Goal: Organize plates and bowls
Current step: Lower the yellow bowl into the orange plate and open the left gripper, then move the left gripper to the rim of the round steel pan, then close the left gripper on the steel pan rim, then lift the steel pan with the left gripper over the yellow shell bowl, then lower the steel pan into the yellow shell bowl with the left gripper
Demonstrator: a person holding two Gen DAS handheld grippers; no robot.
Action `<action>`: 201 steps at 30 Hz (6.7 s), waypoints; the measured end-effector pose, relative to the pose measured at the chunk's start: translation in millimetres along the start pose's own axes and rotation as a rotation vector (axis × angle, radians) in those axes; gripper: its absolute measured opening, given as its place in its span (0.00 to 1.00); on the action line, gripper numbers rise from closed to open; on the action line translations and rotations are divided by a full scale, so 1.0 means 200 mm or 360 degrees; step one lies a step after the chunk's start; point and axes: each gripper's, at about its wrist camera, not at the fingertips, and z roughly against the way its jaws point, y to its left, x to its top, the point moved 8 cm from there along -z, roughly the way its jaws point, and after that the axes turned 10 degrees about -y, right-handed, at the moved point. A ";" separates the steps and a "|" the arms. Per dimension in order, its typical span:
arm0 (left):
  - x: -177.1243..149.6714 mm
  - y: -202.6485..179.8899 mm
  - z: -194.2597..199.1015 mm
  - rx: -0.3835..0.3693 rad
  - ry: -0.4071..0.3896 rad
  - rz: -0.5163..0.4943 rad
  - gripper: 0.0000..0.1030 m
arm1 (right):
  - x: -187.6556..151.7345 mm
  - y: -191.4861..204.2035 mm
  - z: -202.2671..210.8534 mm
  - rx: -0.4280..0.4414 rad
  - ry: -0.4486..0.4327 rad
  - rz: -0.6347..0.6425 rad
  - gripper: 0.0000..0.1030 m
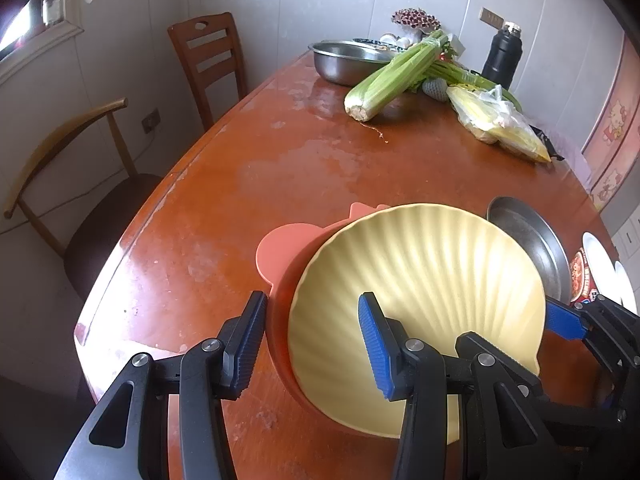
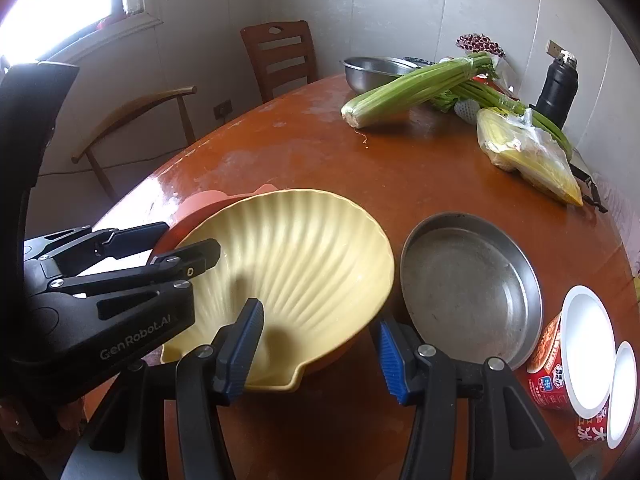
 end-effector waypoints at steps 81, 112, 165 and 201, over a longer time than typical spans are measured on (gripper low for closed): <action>0.19 -0.88 -0.45 -0.0528 0.0494 -0.0436 0.23 | -0.21 -0.68 0.05 -0.0347 0.0029 -0.0929 0.62; 0.29 -0.66 -0.01 -0.0533 0.0230 -0.0327 0.24 | -0.02 -0.49 0.39 -0.0220 -0.0231 -0.0756 0.62; 0.21 -0.04 0.18 -0.0308 0.0071 -0.0003 0.26 | 0.17 -0.03 0.22 0.0066 -0.0261 -0.0208 0.62; 0.03 0.03 0.05 -0.0223 0.0085 0.0049 0.27 | 0.08 0.07 0.02 0.0052 -0.0135 -0.0004 0.62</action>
